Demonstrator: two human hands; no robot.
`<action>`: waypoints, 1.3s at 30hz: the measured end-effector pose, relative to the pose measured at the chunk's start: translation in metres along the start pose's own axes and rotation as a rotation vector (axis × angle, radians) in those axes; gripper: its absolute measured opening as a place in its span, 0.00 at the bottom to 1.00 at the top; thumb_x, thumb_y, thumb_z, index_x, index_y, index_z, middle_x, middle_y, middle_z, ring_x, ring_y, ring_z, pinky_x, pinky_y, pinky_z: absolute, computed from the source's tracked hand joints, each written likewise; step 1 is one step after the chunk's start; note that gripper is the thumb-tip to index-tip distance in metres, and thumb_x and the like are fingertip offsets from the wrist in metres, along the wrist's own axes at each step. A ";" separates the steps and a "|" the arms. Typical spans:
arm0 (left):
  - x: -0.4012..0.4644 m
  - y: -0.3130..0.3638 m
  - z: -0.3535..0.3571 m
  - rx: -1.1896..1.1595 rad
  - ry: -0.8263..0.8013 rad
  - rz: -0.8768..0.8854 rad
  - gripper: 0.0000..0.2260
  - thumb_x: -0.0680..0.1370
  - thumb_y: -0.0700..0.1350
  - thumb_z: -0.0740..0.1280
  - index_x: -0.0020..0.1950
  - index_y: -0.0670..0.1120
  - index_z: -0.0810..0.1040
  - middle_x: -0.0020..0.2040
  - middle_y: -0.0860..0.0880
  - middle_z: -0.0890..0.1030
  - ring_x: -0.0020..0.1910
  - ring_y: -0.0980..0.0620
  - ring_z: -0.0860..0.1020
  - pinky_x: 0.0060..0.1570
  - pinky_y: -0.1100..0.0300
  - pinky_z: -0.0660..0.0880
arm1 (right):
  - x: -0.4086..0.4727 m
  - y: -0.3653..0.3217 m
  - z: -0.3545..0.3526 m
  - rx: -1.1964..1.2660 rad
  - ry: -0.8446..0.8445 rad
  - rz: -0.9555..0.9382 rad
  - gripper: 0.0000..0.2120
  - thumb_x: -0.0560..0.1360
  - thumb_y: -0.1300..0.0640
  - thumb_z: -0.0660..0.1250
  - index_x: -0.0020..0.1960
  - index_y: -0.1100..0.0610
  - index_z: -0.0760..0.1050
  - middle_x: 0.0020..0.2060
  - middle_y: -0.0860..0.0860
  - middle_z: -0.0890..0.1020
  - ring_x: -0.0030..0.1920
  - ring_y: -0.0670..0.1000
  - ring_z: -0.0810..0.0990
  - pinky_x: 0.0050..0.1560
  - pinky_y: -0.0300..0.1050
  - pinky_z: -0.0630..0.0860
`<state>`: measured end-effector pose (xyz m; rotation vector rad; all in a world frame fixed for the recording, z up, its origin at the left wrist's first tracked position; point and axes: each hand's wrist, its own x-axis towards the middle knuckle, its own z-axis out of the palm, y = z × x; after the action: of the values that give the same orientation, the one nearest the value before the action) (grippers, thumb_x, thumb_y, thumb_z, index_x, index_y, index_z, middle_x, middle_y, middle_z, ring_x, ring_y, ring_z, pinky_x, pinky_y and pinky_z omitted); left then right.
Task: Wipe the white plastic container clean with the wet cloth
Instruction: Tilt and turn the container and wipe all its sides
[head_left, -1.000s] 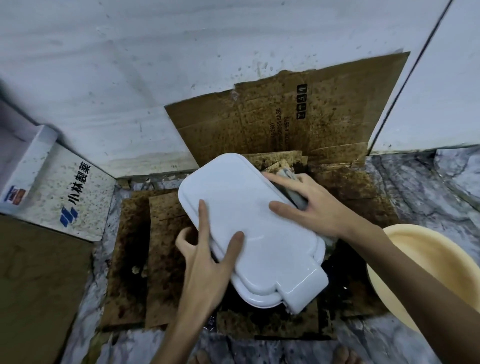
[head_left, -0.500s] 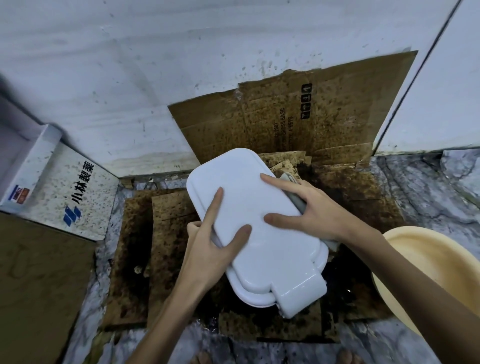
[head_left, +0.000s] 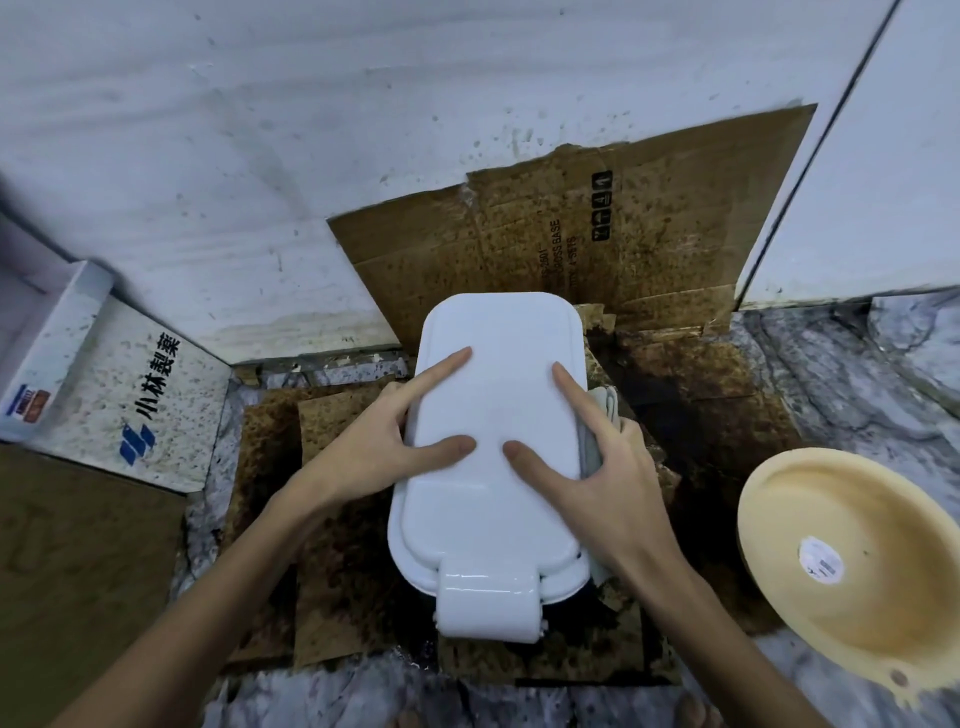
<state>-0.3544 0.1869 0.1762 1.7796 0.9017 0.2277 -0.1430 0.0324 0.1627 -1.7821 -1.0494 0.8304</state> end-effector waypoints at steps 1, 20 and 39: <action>-0.001 -0.003 0.001 -0.003 0.004 -0.012 0.40 0.72 0.67 0.77 0.80 0.75 0.61 0.78 0.53 0.68 0.76 0.47 0.70 0.71 0.42 0.74 | 0.000 0.001 0.001 0.002 -0.002 0.007 0.40 0.67 0.27 0.74 0.73 0.16 0.56 0.57 0.44 0.68 0.52 0.36 0.70 0.45 0.31 0.68; -0.026 -0.030 0.008 -0.103 0.121 0.048 0.38 0.75 0.62 0.78 0.81 0.71 0.62 0.78 0.62 0.69 0.75 0.57 0.73 0.65 0.50 0.81 | 0.007 -0.001 0.015 -0.057 -0.062 -0.073 0.39 0.69 0.28 0.75 0.73 0.16 0.58 0.56 0.41 0.67 0.52 0.38 0.73 0.48 0.29 0.68; -0.031 -0.015 0.019 0.322 0.220 -0.110 0.36 0.76 0.69 0.65 0.79 0.80 0.49 0.81 0.56 0.50 0.67 0.52 0.67 0.68 0.55 0.70 | 0.012 0.005 0.013 -0.127 -0.118 -0.079 0.30 0.77 0.31 0.66 0.73 0.15 0.54 0.55 0.43 0.68 0.49 0.42 0.75 0.46 0.31 0.67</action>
<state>-0.3726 0.1541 0.1641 2.0188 1.2466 0.2189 -0.1476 0.0461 0.1520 -1.8017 -1.2663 0.8448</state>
